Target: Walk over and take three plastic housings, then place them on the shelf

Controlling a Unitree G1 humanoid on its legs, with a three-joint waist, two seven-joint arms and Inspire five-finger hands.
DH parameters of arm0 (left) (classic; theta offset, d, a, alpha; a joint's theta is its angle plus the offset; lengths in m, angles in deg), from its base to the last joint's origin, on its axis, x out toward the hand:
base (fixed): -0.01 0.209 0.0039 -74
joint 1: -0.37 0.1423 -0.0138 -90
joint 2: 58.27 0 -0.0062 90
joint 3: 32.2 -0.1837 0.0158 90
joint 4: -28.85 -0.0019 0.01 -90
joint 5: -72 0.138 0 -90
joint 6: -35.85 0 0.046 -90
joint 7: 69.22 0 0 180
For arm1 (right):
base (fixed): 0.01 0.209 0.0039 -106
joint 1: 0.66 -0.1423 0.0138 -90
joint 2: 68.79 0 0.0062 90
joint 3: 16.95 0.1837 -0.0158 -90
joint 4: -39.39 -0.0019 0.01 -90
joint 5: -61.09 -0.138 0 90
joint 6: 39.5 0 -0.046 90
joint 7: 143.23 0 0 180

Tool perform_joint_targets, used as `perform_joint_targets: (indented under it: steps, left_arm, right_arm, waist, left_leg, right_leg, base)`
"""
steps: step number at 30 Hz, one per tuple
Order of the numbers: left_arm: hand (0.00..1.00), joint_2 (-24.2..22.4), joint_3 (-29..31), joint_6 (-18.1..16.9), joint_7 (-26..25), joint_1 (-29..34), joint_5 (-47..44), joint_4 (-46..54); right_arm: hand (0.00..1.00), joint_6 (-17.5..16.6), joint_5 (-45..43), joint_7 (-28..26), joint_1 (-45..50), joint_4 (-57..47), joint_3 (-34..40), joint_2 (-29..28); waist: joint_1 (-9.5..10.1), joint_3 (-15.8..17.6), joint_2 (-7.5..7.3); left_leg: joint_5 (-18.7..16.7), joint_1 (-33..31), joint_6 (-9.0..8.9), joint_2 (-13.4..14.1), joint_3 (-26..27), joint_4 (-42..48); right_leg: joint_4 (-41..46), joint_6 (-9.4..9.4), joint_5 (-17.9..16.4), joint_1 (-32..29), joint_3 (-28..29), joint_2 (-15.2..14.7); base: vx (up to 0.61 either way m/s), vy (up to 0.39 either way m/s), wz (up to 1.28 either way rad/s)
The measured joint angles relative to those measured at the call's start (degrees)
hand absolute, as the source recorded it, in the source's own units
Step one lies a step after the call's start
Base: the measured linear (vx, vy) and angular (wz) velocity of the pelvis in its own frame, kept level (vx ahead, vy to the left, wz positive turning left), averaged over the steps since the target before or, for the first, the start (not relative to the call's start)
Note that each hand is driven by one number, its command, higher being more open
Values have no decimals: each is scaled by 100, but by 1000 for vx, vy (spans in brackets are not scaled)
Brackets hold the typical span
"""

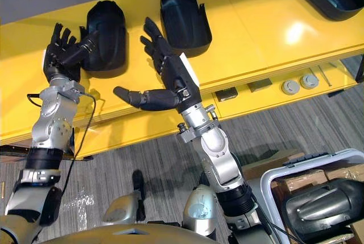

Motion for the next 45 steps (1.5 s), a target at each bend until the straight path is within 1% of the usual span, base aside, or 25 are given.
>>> perform_joint_targets:
  steps: [1,2,3,4,5,6,8,11,13,15,16,18,19,21,24,26,30,31,33,36,38,40,41,43,45]
  left_arm:
    - [100,-9,0,0,100,74,-56,166]
    - [100,-12,6,-1,307,215,-244,464]
    - [100,-12,6,-1,413,260,-354,581]
    - [100,-12,29,-2,654,382,-387,901]
    - [100,-12,38,-4,709,415,-387,984]
    - [100,-12,57,-18,726,516,-275,1196]
    - [100,-11,107,-55,624,741,239,1361]
    - [100,-12,470,-174,399,1203,906,1373]
    - [100,-28,675,-256,353,1485,1115,1381]
    - [100,-195,776,-278,364,1859,1281,1536]
    - [100,-252,766,-278,365,1984,1365,1606]
    - [100,-510,667,-280,431,2472,1697,1762]
    - [100,-575,637,-280,461,2579,1701,1763]
    - [100,-823,467,-276,522,3003,1700,1758]
    - [100,-951,391,-276,602,3336,1700,1754]
    - [100,-1018,345,-281,660,3432,1709,1753]
    - [100,-1006,169,-587,875,3526,2858,1754]
    - [100,-987,113,-721,907,3526,3357,1754]
    - [100,-900,18,-800,922,3524,3708,1753]
    - [100,-701,-221,-802,900,3499,4161,1744]
    - [100,-604,-401,-804,815,3445,4399,1616]
    - [100,-578,-420,-803,754,3388,4547,1483]
    - [100,-560,-449,-800,612,3315,4670,1342]
    - [100,-541,-450,-793,444,3283,4802,1184]
    - [100,-539,-515,-746,303,3274,4856,1061]
  right_arm:
    - [100,8,18,-26,19,67,55,5]
    - [100,21,255,-108,75,184,175,69]
    - [100,24,377,-124,97,232,213,120]
    - [100,55,651,-98,102,294,280,283]
    - [100,58,686,-95,102,297,300,349]
    - [100,60,844,-42,103,305,390,486]
    - [100,119,899,79,101,331,531,611]
    - [100,159,891,272,89,540,989,637]
    - [100,227,890,385,80,662,1202,642]
    - [100,372,881,441,81,762,1343,753]
    - [100,429,881,467,81,768,1349,808]
    - [100,589,887,551,26,943,1364,863]
    - [100,659,885,592,-3,995,1365,862]
    - [100,798,893,837,-214,1385,1436,863]
    - [100,853,895,1080,-515,1621,1518,864]
    - [100,841,884,1166,-779,1780,1587,871]
    - [100,642,1066,1310,-1199,2003,1562,876]
    - [100,531,1109,1312,-1222,2003,1521,876]
    - [100,453,1117,1310,-1217,2003,1433,875]
    - [100,299,1125,1305,-1098,1994,1368,849]
    - [100,214,1123,1296,-693,1744,1368,838]
    - [100,53,1127,1276,-252,1377,1371,816]
    - [100,-134,1225,1274,108,1092,1381,789]
    - [100,-387,1363,1255,508,751,1393,752]
    - [100,-681,1564,1301,936,362,1581,579]
  waist:
    - [4,-82,2]
    - [10,-276,-2]
    - [11,-350,-6]
    - [29,-468,-14]
    - [38,-476,-15]
    - [86,-529,-4]
    - [119,-701,10]
    - [134,-877,-10]
    - [181,-922,-38]
    - [236,-1038,-59]
    - [269,-1057,-66]
    - [338,-1169,-110]
    - [372,-1190,-117]
    - [457,-1216,-154]
    - [532,-1220,-159]
    - [597,-1222,-166]
    - [733,-1246,-206]
    - [756,-1256,-223]
    - [742,-1259,-229]
    - [696,-1259,-229]
    - [630,-1259,-232]
    - [599,-1259,-231]
    - [582,-1259,-230]
    - [447,-1253,-239]
    - [315,-1242,-250]
  left_leg:
    - [-13,5,-2,0,0,-1]
    - [-32,8,-5,0,-1,-3]
    - [-38,20,-7,-1,-2,-3]
    - [-54,95,-21,-2,11,-3]
    - [-58,130,-26,-1,21,-3]
    - [-80,205,-49,7,43,-7]
    - [-94,205,-56,24,47,-23]
    - [-108,239,-74,77,36,-26]
    - [-118,298,-88,102,30,-27]
    - [-124,279,-94,95,-7,-28]
    - [-124,281,-94,93,-10,-28]
    - [-124,274,-94,92,-64,-29]
    - [-123,275,-93,91,-78,-29]
    - [-114,267,-92,80,-194,-29]
    - [-98,199,-89,78,-266,-30]
    - [-80,169,-91,78,-314,-30]
    - [-79,163,-90,75,-355,-30]
    - [-80,150,-90,72,-364,-31]
    - [-80,136,-90,70,-368,-31]
    - [-73,90,-82,74,-340,-32]
    - [-75,97,-84,75,-305,-31]
    - [-77,75,-87,86,-239,-31]
    - [-76,44,-87,93,-160,-31]
    - [-77,-27,-89,92,-101,-31]
    - [-88,-69,-98,102,25,-31]
  right_leg:
    - [-61,10,17,40,-16,8]
    - [-151,25,46,94,-45,17]
    - [-198,30,63,140,-65,22]
    - [-298,36,109,267,-92,35]
    - [-327,37,121,318,-100,40]
    - [-420,41,150,434,-114,60]
    - [-557,39,204,501,-140,101]
    - [-733,30,256,660,-238,175]
    - [-863,16,305,788,-274,219]
    - [-957,24,336,850,-353,224]
    - [-972,24,341,865,-362,223]
    - [-1037,29,360,943,-446,232]
    - [-1037,29,360,955,-456,232]
    - [-1046,32,362,1043,-563,230]
    - [-1050,32,362,1044,-639,231]
    - [-1049,34,365,1048,-705,232]
    - [-1049,34,365,1086,-738,231]
    - [-1049,32,363,1086,-755,229]
    - [-1049,31,362,1077,-764,226]
    - [-1041,30,362,1015,-747,226]
    - [-1040,31,363,999,-714,225]
    - [-1025,30,363,913,-648,227]
    - [-1016,31,365,815,-550,229]
    - [-1017,27,372,700,-481,226]
    - [-1014,22,380,556,-348,231]
  base:
    - [0,0,0]
    - [38,-1,5]
    - [66,-3,6]
    - [68,-4,4]
    - [61,-5,0]
    - [0,0,0]
    - [0,0,0]
    - [-7,-13,3]
    - [-22,-15,3]
    - [-17,-4,9]
    - [6,6,14]
    - [13,2,13]
    - [15,-1,14]
    - [9,2,22]
    - [-5,4,17]
    - [-6,3,16]
    - [4,9,8]
    - [4,6,5]
    - [3,5,2]
    - [1,3,-1]
    - [15,6,-7]
    - [8,4,-18]
    - [-1,4,-27]
    - [-3,2,-25]
    - [-8,-1,-25]
